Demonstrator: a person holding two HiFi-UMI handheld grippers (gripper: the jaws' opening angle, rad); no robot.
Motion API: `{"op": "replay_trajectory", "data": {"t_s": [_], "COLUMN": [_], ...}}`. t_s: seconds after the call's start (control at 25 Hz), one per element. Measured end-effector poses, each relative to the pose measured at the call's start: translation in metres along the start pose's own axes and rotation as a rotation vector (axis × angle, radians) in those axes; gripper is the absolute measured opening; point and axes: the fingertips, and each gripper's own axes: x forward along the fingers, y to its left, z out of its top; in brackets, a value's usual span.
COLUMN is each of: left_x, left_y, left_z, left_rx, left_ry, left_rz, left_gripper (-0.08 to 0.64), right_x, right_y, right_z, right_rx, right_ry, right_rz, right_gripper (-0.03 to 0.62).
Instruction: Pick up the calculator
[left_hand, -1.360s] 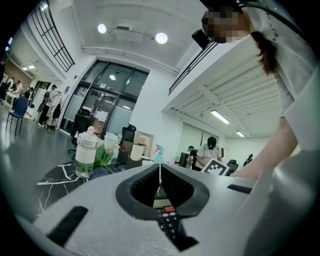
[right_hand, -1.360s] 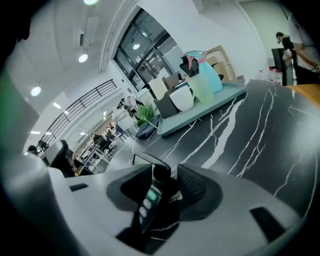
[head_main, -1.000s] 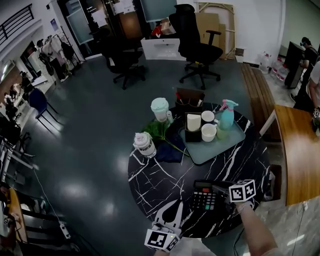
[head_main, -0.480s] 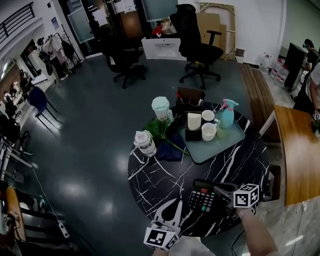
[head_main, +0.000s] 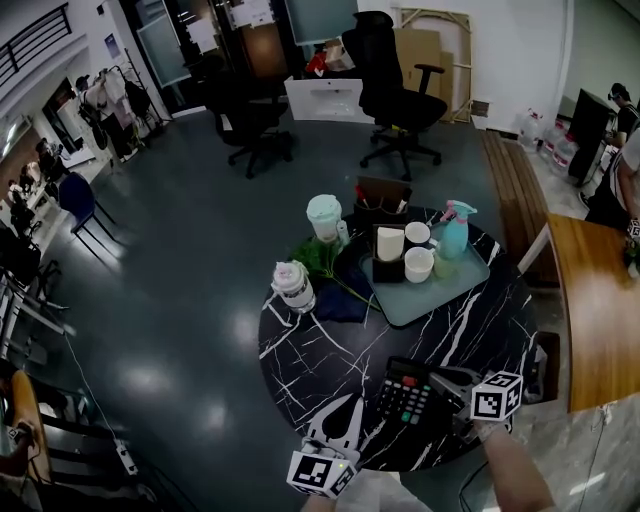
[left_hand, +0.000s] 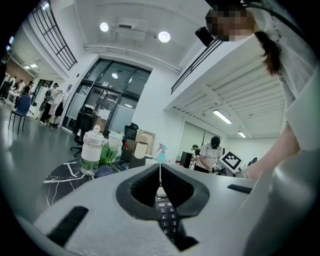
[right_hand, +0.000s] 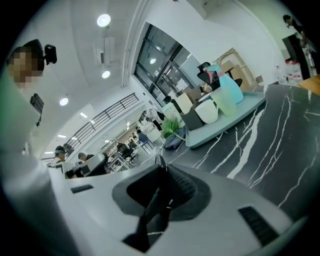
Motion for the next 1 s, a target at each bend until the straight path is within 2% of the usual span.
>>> {"op": "replay_trajectory", "data": {"t_s": [0.52, 1.0], "left_x": [0.0, 0.004], "left_y": [0.003, -0.002], "left_z": [0.026, 0.04], "left_rx": [0.036, 0.045], "left_ry": [-0.023, -0.043], "left_rz": [-0.029, -0.067], "left_gripper": [0.008, 0.008], "right_x": [-0.031, -0.045], "right_y": [0.044, 0.062], "right_z": [0.079, 0.109], "right_rx": [0.018, 0.044], "right_ry": [-0.188, -0.285], "right_rz": [0.042, 0.062], "right_gripper": [0.049, 0.049]}}
